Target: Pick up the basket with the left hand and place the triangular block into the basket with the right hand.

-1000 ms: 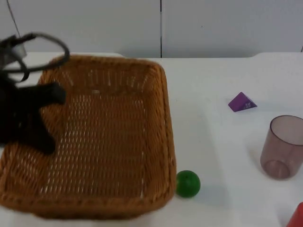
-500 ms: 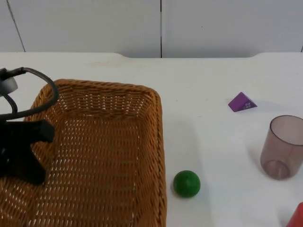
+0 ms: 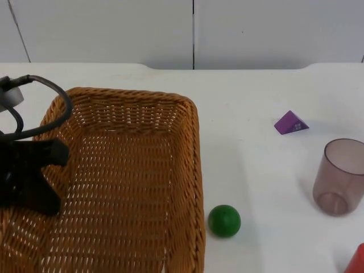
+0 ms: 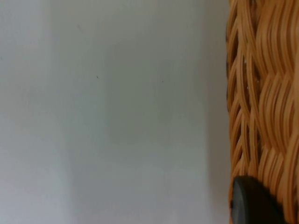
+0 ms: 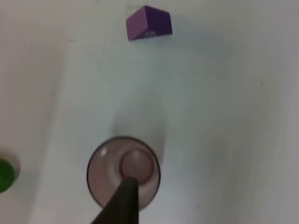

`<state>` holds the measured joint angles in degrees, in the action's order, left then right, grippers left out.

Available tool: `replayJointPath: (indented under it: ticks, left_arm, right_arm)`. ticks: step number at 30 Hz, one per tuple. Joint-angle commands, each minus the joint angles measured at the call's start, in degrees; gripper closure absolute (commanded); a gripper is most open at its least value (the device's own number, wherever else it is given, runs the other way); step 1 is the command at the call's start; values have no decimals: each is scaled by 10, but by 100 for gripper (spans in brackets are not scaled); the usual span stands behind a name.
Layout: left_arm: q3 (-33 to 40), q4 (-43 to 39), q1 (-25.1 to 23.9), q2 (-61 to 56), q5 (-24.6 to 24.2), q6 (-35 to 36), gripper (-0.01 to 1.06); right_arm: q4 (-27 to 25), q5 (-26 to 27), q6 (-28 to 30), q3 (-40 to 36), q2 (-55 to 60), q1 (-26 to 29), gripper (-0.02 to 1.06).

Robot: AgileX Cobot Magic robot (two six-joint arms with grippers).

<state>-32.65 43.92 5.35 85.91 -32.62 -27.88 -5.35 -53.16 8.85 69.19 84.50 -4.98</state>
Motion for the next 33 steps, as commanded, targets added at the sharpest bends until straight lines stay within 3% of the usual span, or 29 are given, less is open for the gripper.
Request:
replayJointPath:
  ticks: [1,4,6,7,11,12,16,17,20,33]
  left_arm:
    - [0,20,-3,-8,2,-3,105]
    - [0,20,-3,-8,4,-3,105]
    - [0,20,-3,-8,5,-3,105]
    - [0,20,-3,-8,5,-3,105]
    - [0,20,-3,-8,5,-3,105]
    - [0,20,-3,-8,5,-3,105]
    - [0,20,-3,-8,3,-3,105]
    - [0,20,-3,-8,3,-3,105]
    - [0,20,-3,-8,1,-3,105]
    - [0,21,-3,-8,0,-3,105]
  right_arm:
    - [29,-32,22,80,73,-20,8]
    - [54,-54,56,147,139,-39,9]
    - [68,-72,122,239,212,-50,9]
    - [68,-72,122,239,212,-50,9]
    - [64,-84,234,360,321,-50,19]
    - [64,-84,234,360,321,-50,19]
    - [31,-110,374,427,410,-50,24]
    - [31,-110,374,427,410,-50,24]
    - [7,-109,453,446,468,-50,24]
    - [1,-17,553,452,556,-57,24]
